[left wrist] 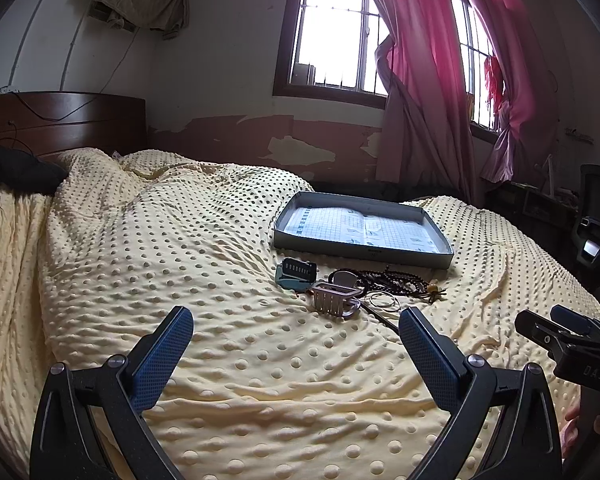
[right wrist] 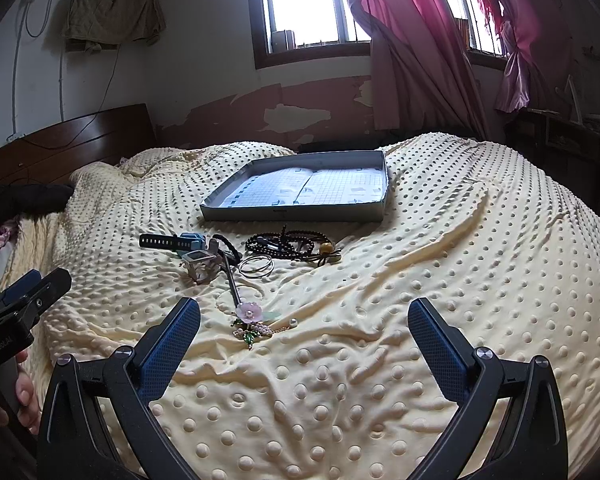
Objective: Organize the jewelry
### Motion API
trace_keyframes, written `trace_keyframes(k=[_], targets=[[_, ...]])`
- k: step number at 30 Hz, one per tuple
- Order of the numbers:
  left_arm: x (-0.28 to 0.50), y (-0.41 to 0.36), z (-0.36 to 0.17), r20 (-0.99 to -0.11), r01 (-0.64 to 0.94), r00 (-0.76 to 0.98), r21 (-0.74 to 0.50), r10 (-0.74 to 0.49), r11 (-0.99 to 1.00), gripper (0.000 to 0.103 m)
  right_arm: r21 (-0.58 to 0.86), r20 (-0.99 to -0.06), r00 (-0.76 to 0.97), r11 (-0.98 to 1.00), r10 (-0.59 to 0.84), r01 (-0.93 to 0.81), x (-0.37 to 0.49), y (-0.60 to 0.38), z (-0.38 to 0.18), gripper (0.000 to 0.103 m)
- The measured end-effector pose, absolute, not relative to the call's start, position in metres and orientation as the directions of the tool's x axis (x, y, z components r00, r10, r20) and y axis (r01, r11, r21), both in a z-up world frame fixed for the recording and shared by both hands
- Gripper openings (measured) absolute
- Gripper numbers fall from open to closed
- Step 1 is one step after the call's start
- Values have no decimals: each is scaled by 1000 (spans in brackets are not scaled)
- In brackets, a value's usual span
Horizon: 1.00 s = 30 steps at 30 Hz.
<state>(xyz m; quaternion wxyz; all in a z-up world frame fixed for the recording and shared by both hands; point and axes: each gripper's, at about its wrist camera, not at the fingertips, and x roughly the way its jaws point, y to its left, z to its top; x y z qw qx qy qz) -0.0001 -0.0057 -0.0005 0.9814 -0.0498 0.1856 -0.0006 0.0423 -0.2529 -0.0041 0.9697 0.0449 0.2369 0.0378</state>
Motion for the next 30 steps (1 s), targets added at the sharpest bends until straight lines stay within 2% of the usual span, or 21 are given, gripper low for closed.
trace_keyframes(k=[23,30], targets=[[0,-6,-1,-366,-17,930,-104,-22,994,103,108,-458,884,993,94,-50,43,-254,-3,102],[1,-2,-4,-378,-13,925,-148,-45,989,103,120,-463,884,993,65,-10,46,-258,-8,102]])
